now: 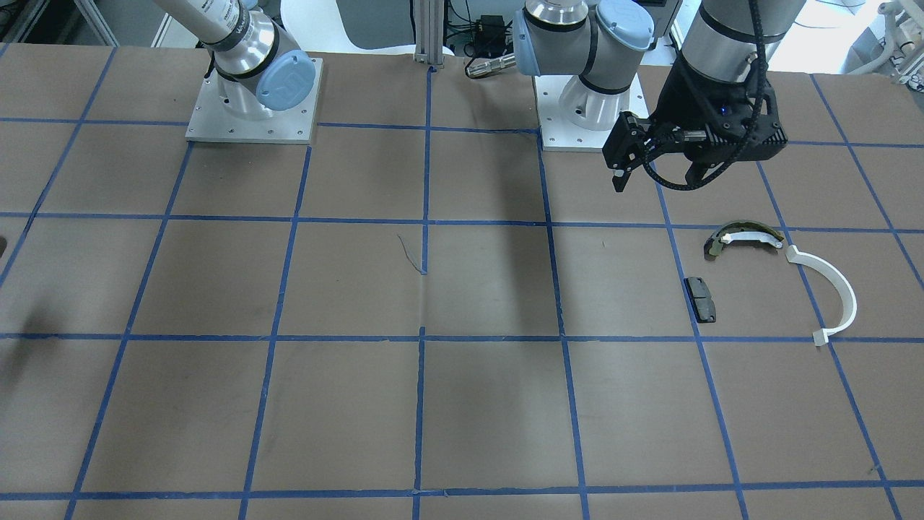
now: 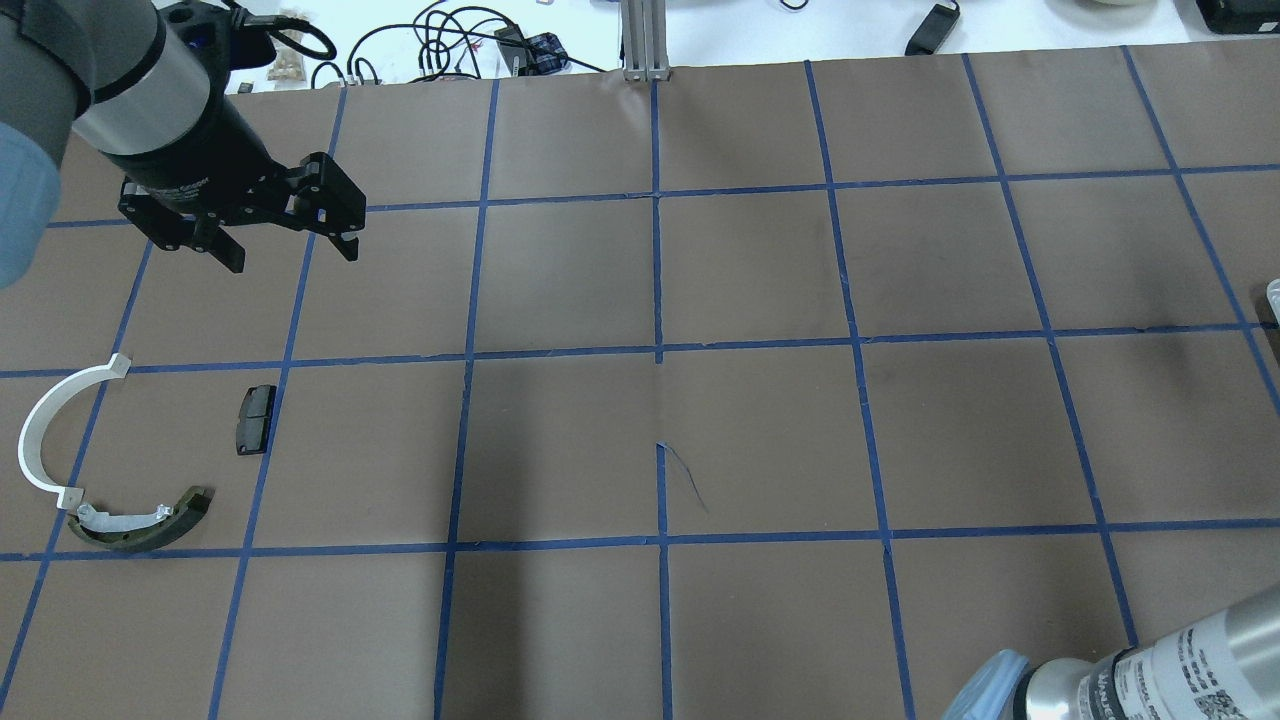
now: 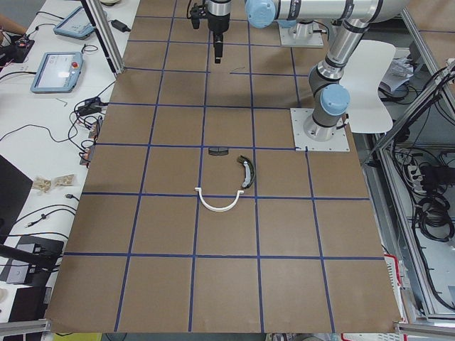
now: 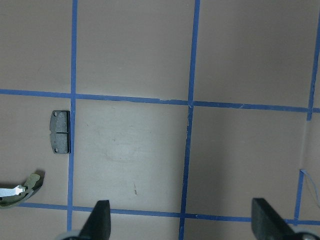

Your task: Place bearing gear from tray to pile

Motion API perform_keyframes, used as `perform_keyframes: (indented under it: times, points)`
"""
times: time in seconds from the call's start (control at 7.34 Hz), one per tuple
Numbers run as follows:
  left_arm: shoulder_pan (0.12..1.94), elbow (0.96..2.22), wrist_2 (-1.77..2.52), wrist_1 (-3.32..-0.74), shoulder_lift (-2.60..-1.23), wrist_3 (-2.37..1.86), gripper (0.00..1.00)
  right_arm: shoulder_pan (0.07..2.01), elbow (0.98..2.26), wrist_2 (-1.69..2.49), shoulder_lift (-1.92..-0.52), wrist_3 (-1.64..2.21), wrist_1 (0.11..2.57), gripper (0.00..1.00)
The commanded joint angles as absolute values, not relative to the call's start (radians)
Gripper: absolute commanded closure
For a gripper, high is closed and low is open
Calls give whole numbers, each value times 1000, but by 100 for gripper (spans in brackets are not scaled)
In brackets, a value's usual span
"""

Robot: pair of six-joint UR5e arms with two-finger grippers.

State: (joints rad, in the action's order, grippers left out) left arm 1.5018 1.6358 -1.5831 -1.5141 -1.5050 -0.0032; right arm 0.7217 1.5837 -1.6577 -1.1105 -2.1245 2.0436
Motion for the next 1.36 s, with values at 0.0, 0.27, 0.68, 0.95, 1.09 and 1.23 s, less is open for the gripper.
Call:
perform_keyframes:
  times: [0.0, 0.27, 0.68, 0.95, 1.09, 1.23]
  points:
    - [1502, 1634, -1583, -1514, -1506, -5, 0, 712, 1586, -1660, -1053, -2219, 2121, 0]
    - [1502, 1637, -1583, -1514, -1502, -3, 0, 696, 1594, -1660, -1023, -2260, 2120, 11]
    - [1502, 1643, -1583, -1516, -1500, -3, 0, 696, 1597, -1658, -1011, -2318, 2120, 15]
    - [1508, 1641, -1583, -1514, -1503, -3, 0, 696, 1597, -1660, -989, -2336, 2150, 15]
    - [1506, 1643, -1583, -1516, -1503, -5, 0, 696, 1597, -1660, -988, -2338, 2152, 15]
    - [1506, 1641, -1583, -1516, -1502, -3, 0, 696, 1597, -1661, -971, -2338, 2151, 15]
